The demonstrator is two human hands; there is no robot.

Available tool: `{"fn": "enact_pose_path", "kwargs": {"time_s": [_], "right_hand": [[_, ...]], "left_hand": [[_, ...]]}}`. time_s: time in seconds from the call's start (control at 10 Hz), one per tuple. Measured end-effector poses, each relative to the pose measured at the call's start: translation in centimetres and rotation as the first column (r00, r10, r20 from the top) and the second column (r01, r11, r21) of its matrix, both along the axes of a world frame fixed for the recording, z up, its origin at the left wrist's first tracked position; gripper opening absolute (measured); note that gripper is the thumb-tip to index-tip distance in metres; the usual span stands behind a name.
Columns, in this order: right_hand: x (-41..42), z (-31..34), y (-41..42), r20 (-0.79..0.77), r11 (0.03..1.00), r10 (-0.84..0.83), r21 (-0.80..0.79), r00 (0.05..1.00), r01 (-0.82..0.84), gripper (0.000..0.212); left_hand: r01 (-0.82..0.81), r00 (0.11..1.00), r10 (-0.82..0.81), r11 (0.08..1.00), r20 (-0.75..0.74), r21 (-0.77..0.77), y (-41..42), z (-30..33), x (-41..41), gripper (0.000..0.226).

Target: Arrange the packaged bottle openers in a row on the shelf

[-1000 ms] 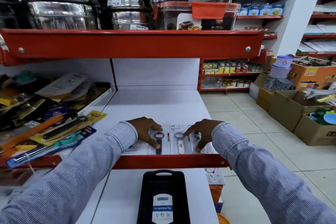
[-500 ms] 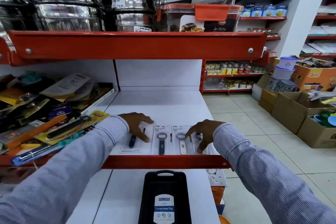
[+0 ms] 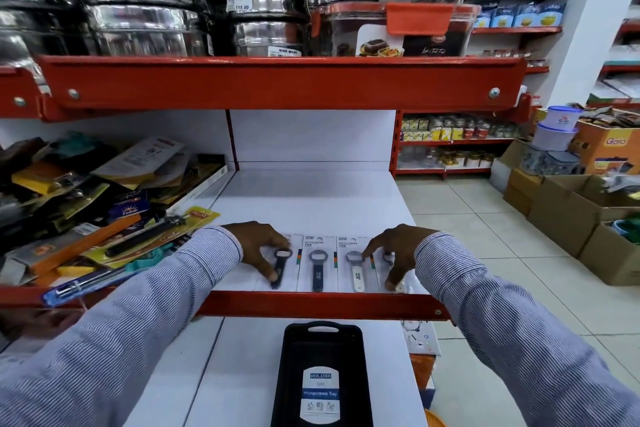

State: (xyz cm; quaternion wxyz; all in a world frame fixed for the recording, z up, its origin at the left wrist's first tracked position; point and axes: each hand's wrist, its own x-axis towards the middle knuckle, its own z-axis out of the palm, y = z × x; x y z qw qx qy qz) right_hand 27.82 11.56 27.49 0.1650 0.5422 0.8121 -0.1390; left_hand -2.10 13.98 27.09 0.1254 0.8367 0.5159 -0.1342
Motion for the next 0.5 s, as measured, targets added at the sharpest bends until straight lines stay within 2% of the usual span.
{"fn": "enact_pose_path", "kwargs": {"time_s": [0.2, 0.4, 0.5], "right_hand": [[0.1, 0.0, -0.3, -0.028, 1.0, -0.012, 0.001, 1.0, 0.012, 0.075], [-0.4, 0.8, -0.8, 0.037, 0.999, -0.027, -0.028, 0.999, 0.028, 0.075], [-0.1, 0.2, -1.6, -0.125, 0.98, -0.116, 0.147, 0.985, 0.134, 0.075]], "left_hand": [[-0.018, 1.0, 0.018, 1.0, -0.016, -0.017, -0.5, 0.4, 0.5, 0.083], [-0.073, 0.997, 0.073, 0.997, -0.02, -0.026, -0.8, 0.5, 0.3, 0.086], [-0.083, 0.993, 0.064, 0.976, 0.097, 0.2, -1.9, 0.6, 0.5, 0.08]]}}
